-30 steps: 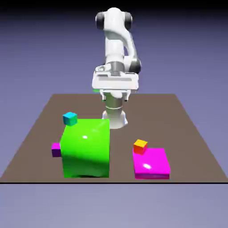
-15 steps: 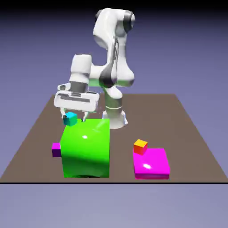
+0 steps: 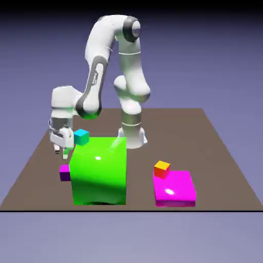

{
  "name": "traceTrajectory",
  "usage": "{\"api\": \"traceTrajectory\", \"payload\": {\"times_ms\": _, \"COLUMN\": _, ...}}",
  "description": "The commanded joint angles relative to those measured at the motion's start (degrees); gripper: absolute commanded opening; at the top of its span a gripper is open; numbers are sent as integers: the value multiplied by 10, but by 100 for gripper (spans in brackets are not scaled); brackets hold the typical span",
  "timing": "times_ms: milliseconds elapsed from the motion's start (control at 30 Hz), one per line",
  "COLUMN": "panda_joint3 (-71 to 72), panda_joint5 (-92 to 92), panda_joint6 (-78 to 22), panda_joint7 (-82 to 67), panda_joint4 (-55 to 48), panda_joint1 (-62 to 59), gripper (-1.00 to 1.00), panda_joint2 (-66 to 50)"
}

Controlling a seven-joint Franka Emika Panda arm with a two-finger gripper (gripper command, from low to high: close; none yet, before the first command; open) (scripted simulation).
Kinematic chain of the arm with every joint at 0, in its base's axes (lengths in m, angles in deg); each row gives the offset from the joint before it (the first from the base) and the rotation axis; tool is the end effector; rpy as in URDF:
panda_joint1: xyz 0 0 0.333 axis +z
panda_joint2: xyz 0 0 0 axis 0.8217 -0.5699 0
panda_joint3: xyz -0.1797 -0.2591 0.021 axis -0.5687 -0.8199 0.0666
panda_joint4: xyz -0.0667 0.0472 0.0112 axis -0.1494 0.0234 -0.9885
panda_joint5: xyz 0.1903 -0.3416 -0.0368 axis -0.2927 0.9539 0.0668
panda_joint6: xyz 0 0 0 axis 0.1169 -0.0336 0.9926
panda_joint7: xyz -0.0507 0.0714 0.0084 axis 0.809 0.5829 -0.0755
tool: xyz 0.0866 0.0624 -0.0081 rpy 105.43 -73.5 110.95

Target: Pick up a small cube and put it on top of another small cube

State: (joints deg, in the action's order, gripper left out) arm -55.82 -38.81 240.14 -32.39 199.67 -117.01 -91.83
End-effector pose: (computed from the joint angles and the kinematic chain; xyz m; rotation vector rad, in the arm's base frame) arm 0.3529 -0.2994 0.2508 -1.6093 2.3441 -0.3552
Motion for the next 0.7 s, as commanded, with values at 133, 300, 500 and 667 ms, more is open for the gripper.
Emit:
{"api": "traceTrajectory", "payload": {"times_ms": 133, "panda_joint3": 88, "panda_joint5": -125, "panda_joint6": 37, "panda_joint7": 12, "panda_joint4": 14, "panda_joint1": -100, "gripper": 100, "panda_joint2": -41}}
{"api": "traceTrajectory", "payload": {"times_ms": 300, "panda_joint3": 175, "panda_joint5": -249, "panda_joint6": 75, "panda_joint7": 24, "panda_joint4": 28, "panda_joint1": -201, "gripper": 100, "panda_joint2": -81}}
{"api": "traceTrajectory", "payload": {"times_ms": 500, "panda_joint3": 281, "panda_joint5": -399, "panda_joint6": 120, "panda_joint7": 39, "panda_joint4": 46, "panda_joint1": -322, "gripper": 100, "panda_joint2": -130}}
{"api": "traceTrajectory", "payload": {"times_ms": 667, "panda_joint3": 368, "panda_joint5": -523, "panda_joint6": 157, "panda_joint7": 51, "panda_joint4": 60, "panda_joint1": -422, "gripper": 100, "panda_joint2": -170}}
